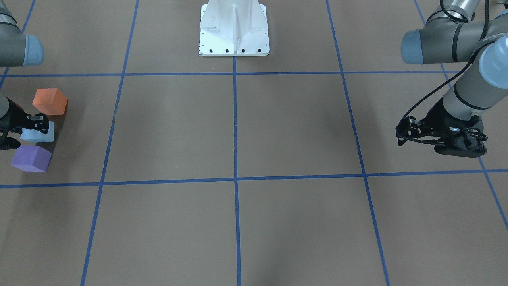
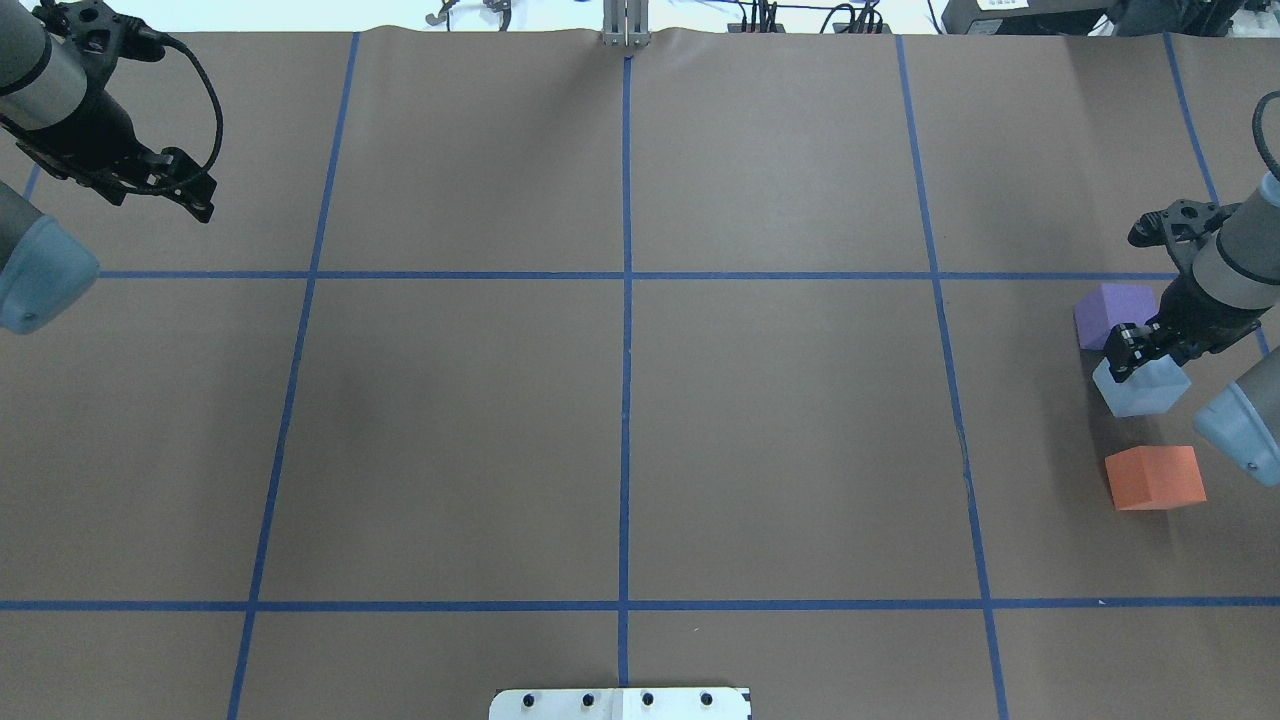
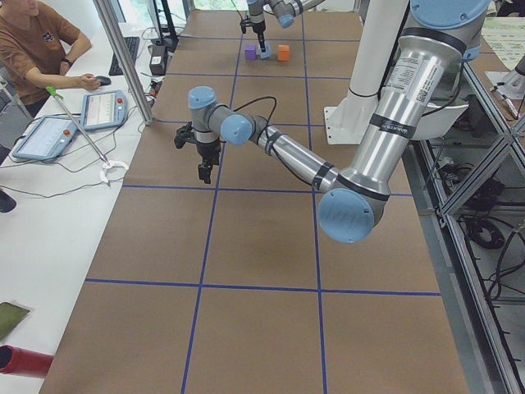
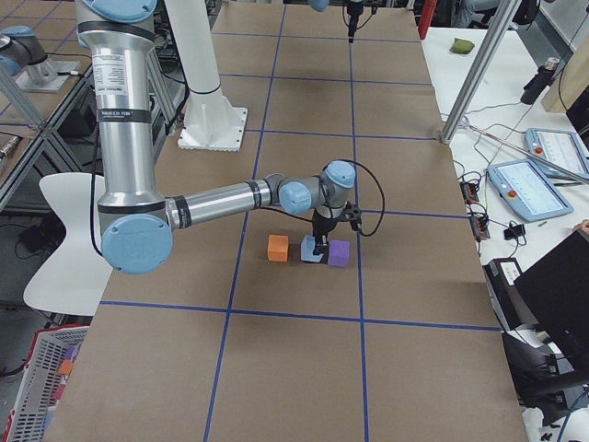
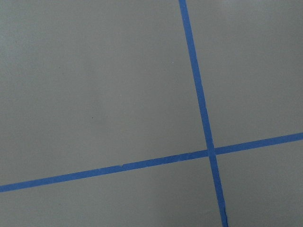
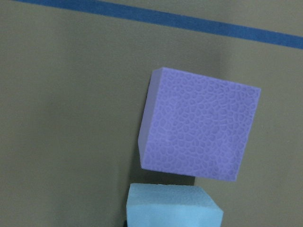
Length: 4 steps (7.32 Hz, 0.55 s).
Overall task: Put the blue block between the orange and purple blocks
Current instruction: 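Lower the light blue cube between the purple and orange cubes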
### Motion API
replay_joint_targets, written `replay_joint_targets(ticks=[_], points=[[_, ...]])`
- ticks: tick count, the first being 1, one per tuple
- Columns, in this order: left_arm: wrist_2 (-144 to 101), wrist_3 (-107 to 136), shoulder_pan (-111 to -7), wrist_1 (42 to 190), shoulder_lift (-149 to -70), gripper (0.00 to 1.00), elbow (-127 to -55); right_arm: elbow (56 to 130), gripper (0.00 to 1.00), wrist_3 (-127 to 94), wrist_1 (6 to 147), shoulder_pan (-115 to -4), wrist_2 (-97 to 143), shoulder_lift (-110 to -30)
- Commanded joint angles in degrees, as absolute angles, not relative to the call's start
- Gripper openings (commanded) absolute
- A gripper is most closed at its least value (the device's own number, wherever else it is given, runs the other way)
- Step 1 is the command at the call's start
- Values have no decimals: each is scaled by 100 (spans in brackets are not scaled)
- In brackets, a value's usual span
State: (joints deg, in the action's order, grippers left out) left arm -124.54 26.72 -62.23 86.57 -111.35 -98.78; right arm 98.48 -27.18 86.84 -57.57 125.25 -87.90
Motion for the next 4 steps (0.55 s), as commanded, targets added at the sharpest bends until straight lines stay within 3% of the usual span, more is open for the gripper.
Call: replay_joint_targets(ticks=[1,4], points=[[-12454,2663,-6231,8657,-11136,100,-9879,9975,100,-2830,8684,-5757,12533,-8798],[-12454,2646,-6231,8648,-11136,100,-9896,10876,100,-2839,8754,-6027,12577,-9173]])
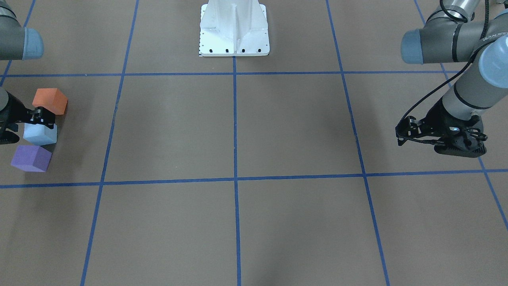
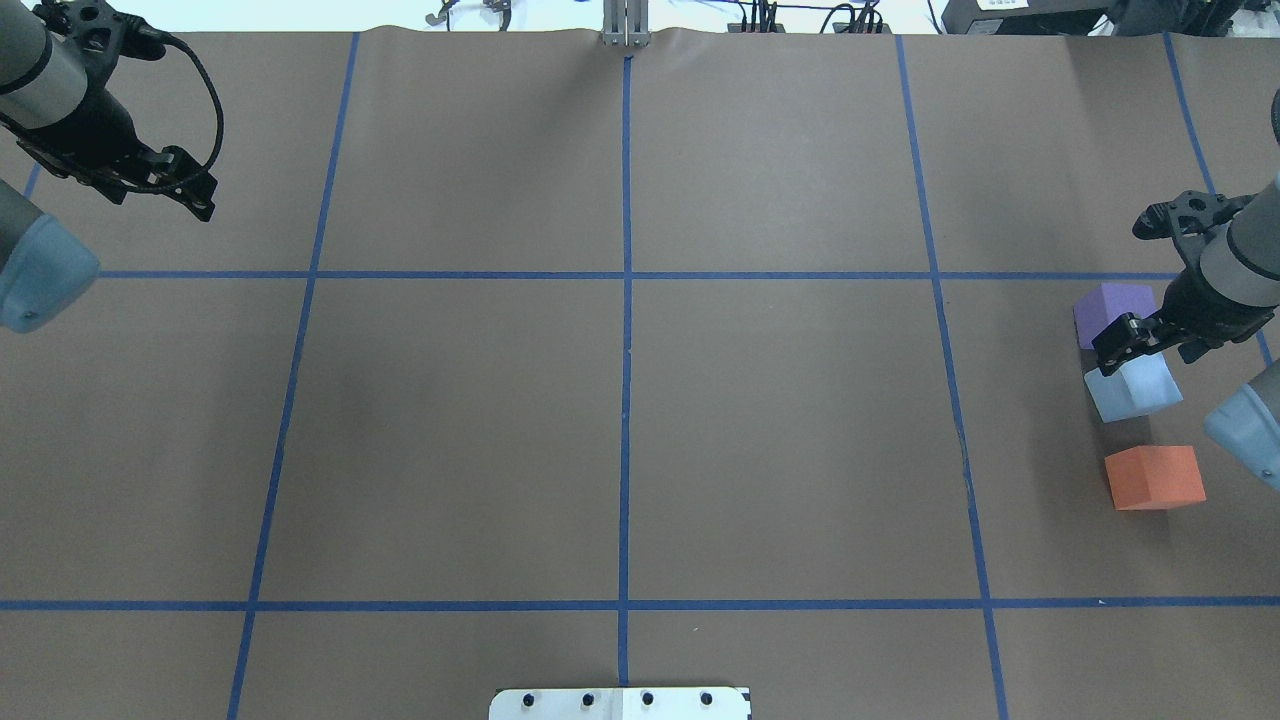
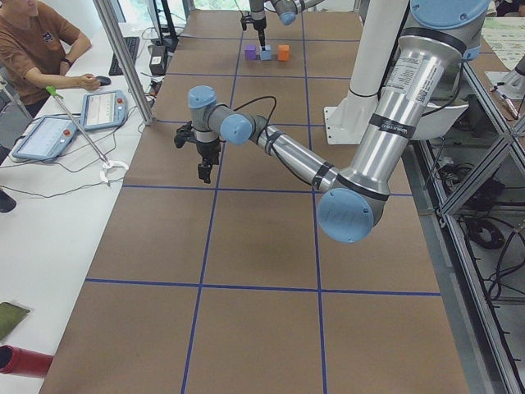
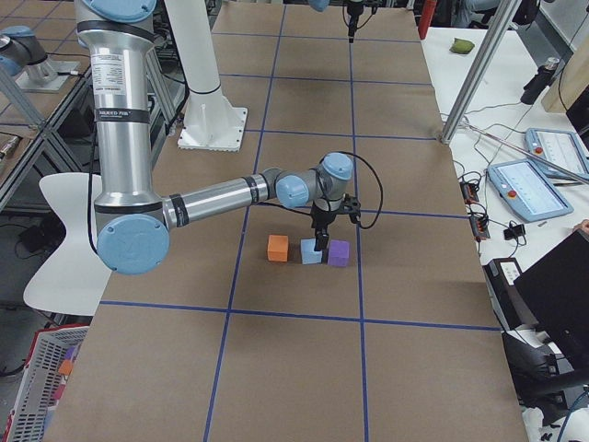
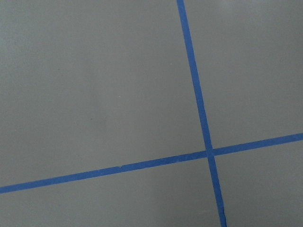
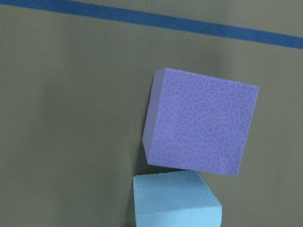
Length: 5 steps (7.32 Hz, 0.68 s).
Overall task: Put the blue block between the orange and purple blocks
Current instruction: 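Lower the light blue cube between the purple and orange cubes, then open the right gripper and raise it away from the cubes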
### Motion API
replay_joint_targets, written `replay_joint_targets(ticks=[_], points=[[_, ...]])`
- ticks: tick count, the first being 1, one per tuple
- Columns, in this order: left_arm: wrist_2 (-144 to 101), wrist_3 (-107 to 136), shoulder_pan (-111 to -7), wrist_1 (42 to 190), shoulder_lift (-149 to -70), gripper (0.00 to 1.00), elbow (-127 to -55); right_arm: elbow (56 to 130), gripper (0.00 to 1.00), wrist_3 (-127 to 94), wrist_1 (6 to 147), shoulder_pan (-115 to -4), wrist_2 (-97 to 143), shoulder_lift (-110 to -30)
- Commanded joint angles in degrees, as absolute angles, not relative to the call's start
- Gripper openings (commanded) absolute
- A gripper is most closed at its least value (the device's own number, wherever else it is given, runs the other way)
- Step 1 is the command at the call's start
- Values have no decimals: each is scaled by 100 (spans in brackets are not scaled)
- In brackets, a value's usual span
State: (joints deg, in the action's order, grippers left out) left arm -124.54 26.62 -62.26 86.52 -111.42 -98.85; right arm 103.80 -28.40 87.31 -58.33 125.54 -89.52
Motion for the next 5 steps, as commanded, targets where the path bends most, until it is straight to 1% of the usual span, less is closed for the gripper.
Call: replay_joint_targets(ticks=[1,2,4,5], points=[[-12428,2567,-6266,8648,-11101,100,-9940,11272,100,-2804,8754,-6456,12603,-9393],[-12402,2218,-6502,8648,-11057,100,-9958,11389,100,-2551,8745,-6886,12630,-9535],[-12471,701,-7325,8657,-10515,100,-9906,11015,100,-1088,8771,-7590,12718,-9711],[-12498,225,-7930,8666,-10242,100,-9888,10786,100,-611,8780,-8003,12970,-9764]])
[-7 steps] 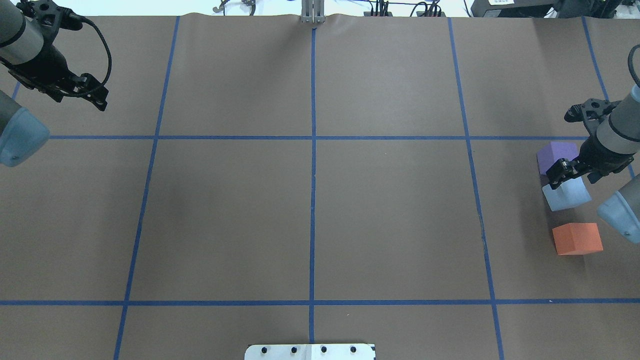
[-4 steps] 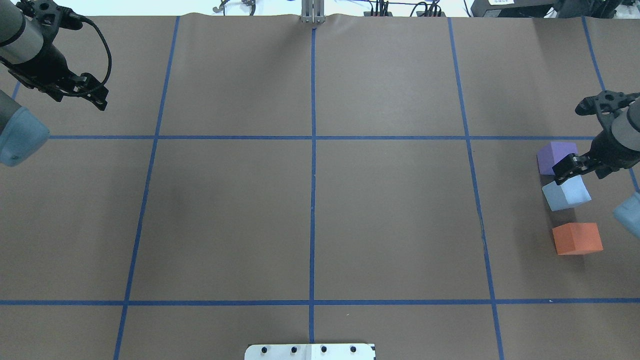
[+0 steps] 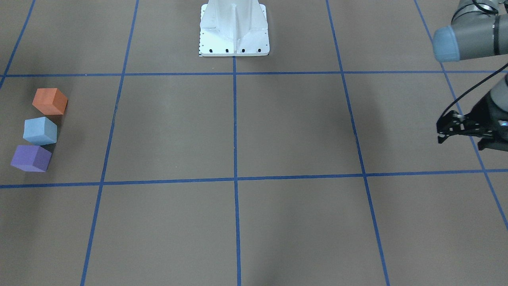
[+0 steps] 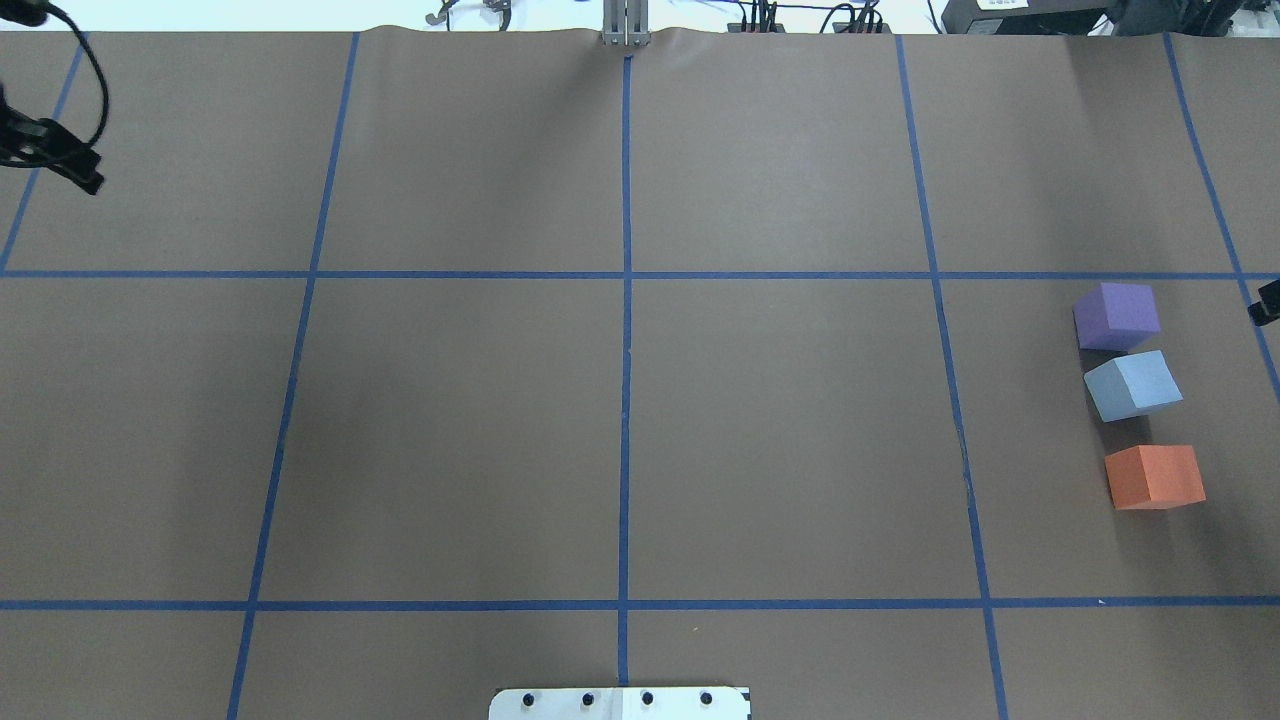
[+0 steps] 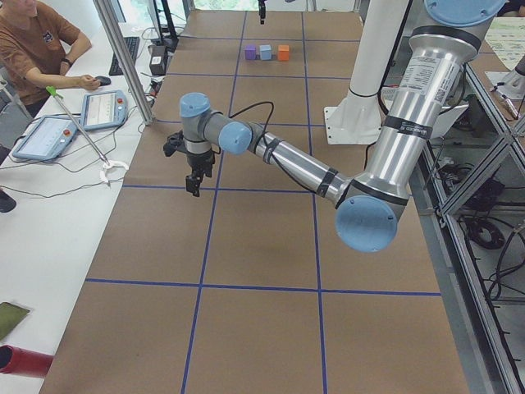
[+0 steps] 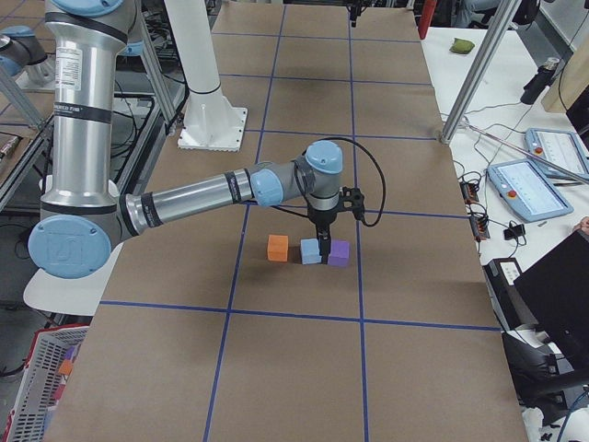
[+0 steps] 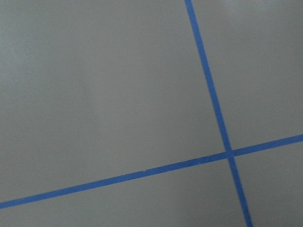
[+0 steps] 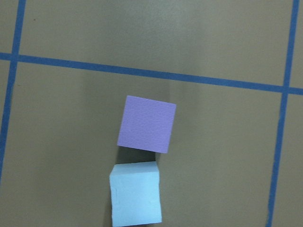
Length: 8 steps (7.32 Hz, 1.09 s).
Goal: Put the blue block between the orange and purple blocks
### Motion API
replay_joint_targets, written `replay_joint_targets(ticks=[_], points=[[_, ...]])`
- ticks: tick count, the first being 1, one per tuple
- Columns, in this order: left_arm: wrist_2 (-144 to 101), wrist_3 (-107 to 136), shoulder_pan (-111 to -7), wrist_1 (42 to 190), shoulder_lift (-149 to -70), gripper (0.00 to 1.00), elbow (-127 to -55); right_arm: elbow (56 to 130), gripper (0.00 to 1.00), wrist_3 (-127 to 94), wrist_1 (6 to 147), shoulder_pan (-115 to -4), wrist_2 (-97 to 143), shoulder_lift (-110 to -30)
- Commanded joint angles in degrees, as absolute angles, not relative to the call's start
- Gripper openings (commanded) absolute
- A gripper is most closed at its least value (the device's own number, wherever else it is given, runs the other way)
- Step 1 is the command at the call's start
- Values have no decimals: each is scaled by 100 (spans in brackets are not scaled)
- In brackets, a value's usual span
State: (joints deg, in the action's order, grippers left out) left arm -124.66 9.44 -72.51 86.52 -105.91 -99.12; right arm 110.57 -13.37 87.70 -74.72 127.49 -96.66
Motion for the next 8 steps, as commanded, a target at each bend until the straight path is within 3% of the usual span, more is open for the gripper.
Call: replay_joint_targets(ticks=[1,4,5,8], points=[[-12916,115,-8258,8683,-9987,100,-9818,10776,100,-606,8745,-8250,13268,-9982],[-13026,141,-8805,9192,-9423,100,-10020,10758,100,-546,8684,-8760,13720,-10395],[-13025,132,-8789,9272,-8978,100,-9872,10810,100,-562,8675,-8806,13668,-10450],[-13078,105,-8982,9316,-8816,100,-9440,10591,100,-624,8684,-8824,13720,-10450]])
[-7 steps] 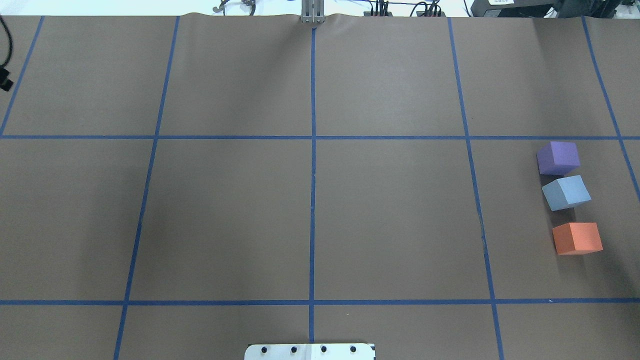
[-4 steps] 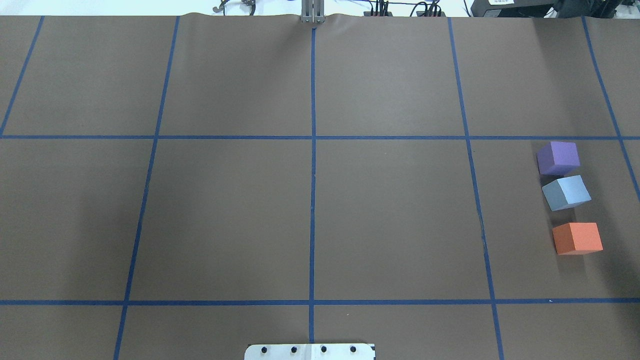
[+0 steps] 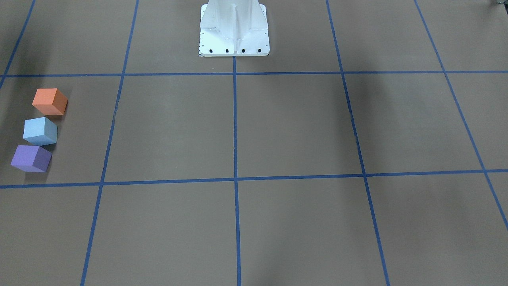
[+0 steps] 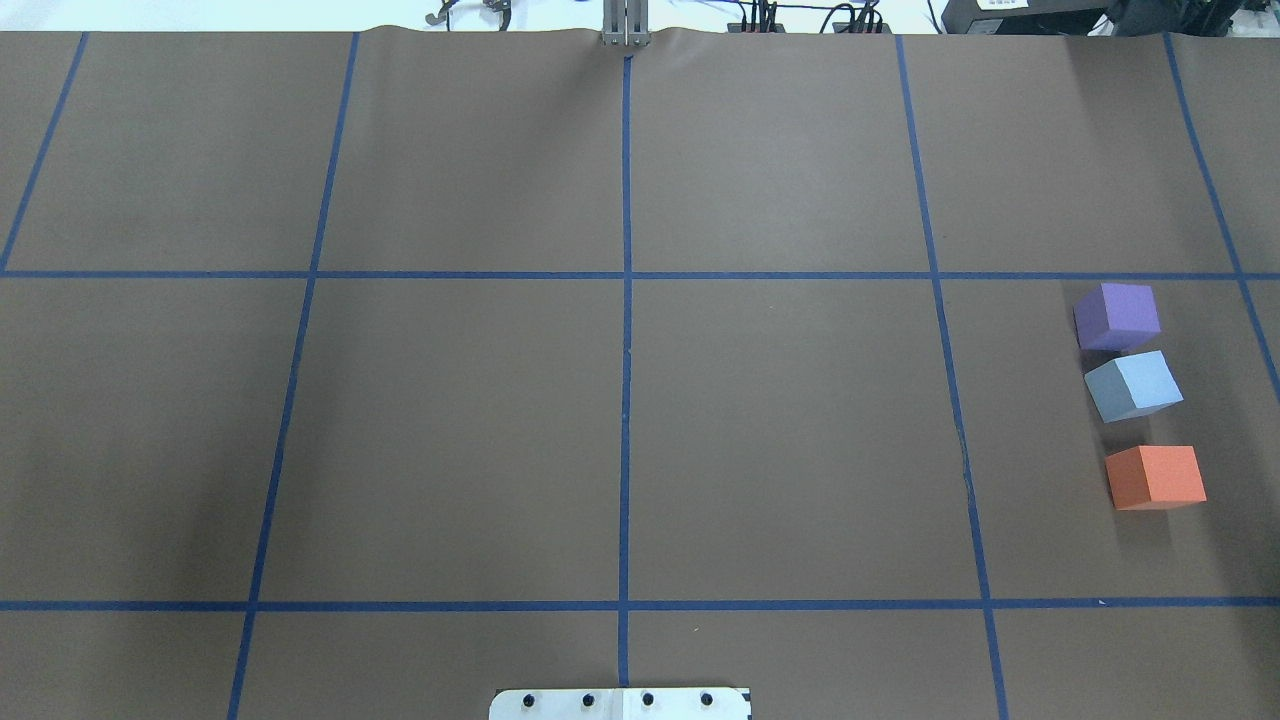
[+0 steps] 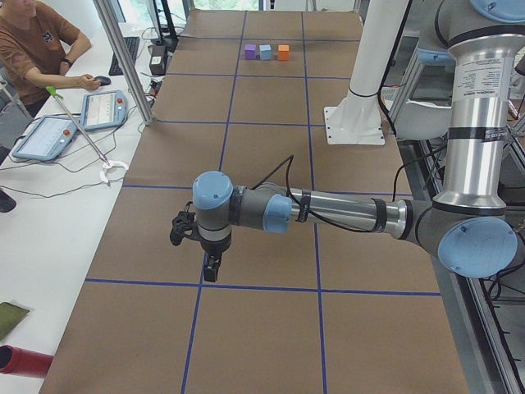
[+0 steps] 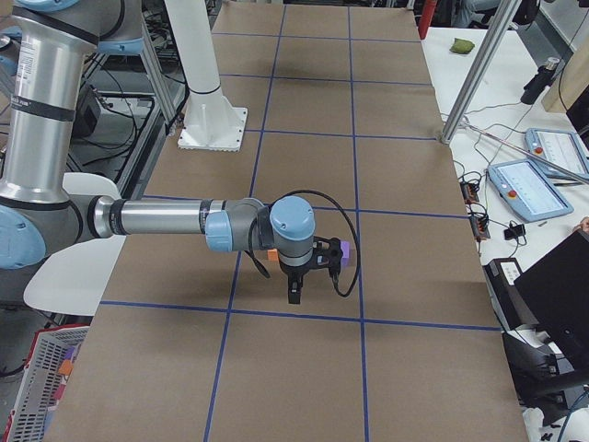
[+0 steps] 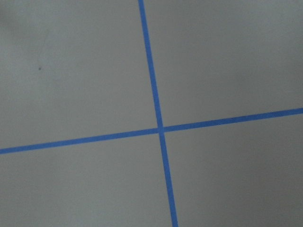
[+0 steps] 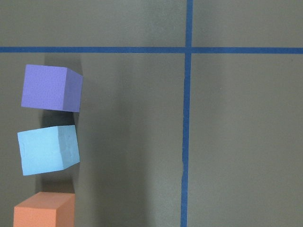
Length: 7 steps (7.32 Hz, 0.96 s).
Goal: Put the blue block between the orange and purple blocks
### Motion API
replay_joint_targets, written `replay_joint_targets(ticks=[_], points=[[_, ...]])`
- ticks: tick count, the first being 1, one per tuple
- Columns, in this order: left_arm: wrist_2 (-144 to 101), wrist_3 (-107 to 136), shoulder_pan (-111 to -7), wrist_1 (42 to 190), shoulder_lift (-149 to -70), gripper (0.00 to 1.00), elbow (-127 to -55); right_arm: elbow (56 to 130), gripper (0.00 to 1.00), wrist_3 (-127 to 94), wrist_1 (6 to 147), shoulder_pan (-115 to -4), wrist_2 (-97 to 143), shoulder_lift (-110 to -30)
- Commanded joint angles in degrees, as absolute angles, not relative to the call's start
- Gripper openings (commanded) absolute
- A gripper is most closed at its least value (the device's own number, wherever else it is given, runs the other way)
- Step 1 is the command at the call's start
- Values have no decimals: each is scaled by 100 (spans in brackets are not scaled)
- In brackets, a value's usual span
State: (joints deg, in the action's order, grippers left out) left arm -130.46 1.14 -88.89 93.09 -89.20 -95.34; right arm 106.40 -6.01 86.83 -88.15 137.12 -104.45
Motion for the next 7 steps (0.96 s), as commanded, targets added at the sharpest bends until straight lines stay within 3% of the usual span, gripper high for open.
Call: replay_joint_targets(ticks=[1,7], points=[[-13104,97,-9122,9343,-8615,100,-9492,10565,100,-633,8684,-8824,13694,-10415],[-13096,114,-9185,9299,-8464,100,-9633,10503,100,-642,8719,-8859,13702,-10380]])
